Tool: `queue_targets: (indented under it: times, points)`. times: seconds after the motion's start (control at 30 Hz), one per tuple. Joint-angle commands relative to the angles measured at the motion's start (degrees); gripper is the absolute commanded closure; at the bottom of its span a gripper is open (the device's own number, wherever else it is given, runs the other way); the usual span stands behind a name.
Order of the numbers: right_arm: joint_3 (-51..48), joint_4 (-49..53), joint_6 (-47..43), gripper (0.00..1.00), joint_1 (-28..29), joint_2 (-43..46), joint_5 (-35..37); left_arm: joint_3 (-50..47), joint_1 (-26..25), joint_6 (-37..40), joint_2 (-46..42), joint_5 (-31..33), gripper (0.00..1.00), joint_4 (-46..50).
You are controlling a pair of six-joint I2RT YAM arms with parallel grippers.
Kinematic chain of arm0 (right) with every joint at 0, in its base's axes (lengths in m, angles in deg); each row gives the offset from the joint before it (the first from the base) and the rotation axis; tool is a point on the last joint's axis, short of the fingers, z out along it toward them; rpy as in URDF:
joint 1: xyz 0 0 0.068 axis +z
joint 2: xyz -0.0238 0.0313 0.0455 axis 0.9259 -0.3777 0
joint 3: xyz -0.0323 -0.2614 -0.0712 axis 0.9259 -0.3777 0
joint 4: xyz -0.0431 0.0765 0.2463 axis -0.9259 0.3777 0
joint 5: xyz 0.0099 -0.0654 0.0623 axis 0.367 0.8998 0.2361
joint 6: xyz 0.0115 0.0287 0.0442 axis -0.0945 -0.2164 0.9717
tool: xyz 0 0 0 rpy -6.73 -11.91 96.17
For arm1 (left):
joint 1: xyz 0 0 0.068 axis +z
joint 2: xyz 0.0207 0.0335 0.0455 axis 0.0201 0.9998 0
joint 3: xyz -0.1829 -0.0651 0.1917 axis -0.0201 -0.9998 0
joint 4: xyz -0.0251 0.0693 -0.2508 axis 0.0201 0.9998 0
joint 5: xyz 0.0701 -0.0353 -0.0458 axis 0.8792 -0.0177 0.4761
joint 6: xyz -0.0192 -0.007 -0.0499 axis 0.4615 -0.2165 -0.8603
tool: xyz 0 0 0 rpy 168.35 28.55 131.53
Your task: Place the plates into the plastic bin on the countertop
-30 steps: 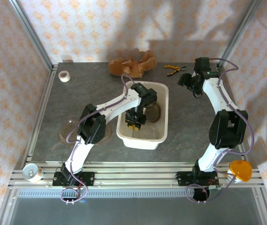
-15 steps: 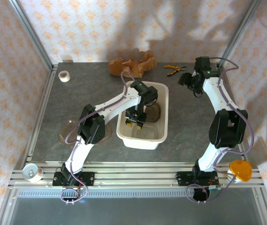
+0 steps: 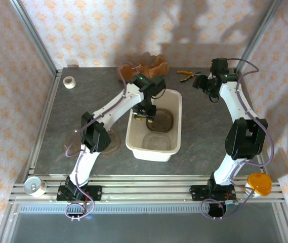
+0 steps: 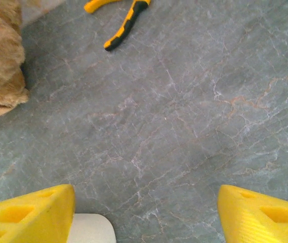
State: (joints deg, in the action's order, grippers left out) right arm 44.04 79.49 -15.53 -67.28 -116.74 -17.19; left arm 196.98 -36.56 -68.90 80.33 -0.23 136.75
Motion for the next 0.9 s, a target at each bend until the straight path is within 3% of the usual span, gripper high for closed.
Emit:
queue_targets:
  times: [0.0, 0.13, 0.47, 0.87]
  points:
    - [2.89, 0.13, -0.56, 0.26, -0.35, -0.86, 1.26, 4.92, 3.06, -2.33, -3.59, 2.47, 0.56, -1.49]
    - [3.83, -0.15, -0.19, 0.26, -0.35, -0.85, 1.07, 1.68, 6.99, -6.23, -7.88, 2.42, 0.55, -4.76]
    - [4.89, -0.73, 1.18, 0.26, -0.36, -2.08, -0.05, -27.00, 18.11, -15.95, -28.21, 5.54, 0.52, -18.73]
    - [7.24, 0.00, 1.47, 0.26, -0.18, -4.80, -0.89, -57.02, 21.74, -27.93, -41.89, 8.23, 0.42, -24.53]
